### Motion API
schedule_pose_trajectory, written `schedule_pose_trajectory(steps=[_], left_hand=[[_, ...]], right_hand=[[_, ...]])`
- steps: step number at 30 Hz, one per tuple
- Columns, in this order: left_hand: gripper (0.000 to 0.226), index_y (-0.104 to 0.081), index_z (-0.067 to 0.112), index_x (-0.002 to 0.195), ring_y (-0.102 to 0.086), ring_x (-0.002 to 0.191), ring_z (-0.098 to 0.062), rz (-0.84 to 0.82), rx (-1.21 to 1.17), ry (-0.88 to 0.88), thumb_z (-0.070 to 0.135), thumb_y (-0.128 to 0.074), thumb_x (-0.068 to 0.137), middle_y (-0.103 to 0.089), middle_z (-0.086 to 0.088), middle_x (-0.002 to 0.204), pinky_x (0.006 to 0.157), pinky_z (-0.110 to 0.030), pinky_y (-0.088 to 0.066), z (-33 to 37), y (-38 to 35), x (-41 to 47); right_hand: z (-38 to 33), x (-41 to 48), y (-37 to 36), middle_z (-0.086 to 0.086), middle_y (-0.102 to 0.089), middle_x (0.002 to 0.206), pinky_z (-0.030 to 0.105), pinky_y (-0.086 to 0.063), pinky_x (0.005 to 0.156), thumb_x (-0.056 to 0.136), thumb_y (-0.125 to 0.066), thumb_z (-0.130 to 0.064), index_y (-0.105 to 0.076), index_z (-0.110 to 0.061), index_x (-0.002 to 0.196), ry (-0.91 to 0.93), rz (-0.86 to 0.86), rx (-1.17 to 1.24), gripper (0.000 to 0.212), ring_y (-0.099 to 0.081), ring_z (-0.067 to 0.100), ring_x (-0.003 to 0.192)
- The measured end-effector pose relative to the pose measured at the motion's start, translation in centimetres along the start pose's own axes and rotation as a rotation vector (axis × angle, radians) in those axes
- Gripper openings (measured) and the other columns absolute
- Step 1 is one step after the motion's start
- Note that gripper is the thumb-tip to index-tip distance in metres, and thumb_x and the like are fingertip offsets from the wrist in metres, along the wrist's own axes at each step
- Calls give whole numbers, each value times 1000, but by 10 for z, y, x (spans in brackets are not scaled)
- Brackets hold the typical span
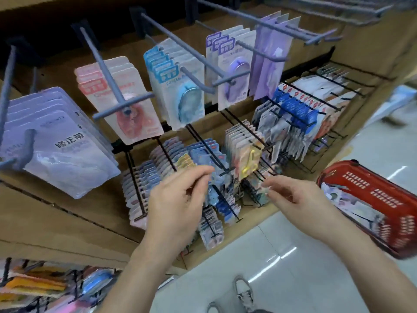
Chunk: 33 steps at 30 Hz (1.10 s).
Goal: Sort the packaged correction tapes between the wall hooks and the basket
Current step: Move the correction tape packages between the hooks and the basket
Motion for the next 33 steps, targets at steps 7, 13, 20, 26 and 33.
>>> schedule_pose_trajectory(steps=[7,13,20,26,33], left_hand=[[19,-79,17,98,-64,77,5,-342,-53,-37,21,-64,87,-70,17,88,71,-15,-52,-6,-97,-32],[17,-77,14,91,-64,81,-8,-616,113,-114,11,-63,82,-72,6,90,76,-11,-43,-17,-212,-60],[21,-75,13,105,-64,102,-23,-935,313,-87,6,-65,88,-71,-1,107,86,-27,-43,-16,-370,-74],[22,-72,11,112,-64,103,-29,-992,362,-133,14,-65,92,-71,-6,112,88,-35,-48,12,-490,-58],[26,-70,6,116,-60,111,-33,-1051,383,-162,13,-64,91,-68,-14,118,93,-35,-42,18,-635,-19]], right_hand=[[108,-73,10,-5,-74,87,38,-53,77,94,-61,-18,-70,-25,111,-283,61,-163,20,-67,19,81],[219,-157,32,-7,-69,87,33,-49,77,95,-58,-16,-69,-22,108,-561,129,-116,18,-63,19,83],[350,-229,67,-3,-74,103,33,-50,84,97,-57,-19,-71,-20,112,-804,147,-21,21,-66,21,93],[441,-238,106,-1,-68,95,33,-47,80,97,-57,-21,-66,-18,121,-870,213,27,25,-61,18,84],[551,-185,147,11,-64,120,36,-47,91,97,-56,-21,-56,-16,134,-946,220,21,37,-61,24,108]])
Point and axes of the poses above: each hand's wrist, its own x-axis towards the middle knuckle, its own y-axis out of the back of the hand, z = x × y, the point moved 10 cm from there along x, towards the middle knuckle
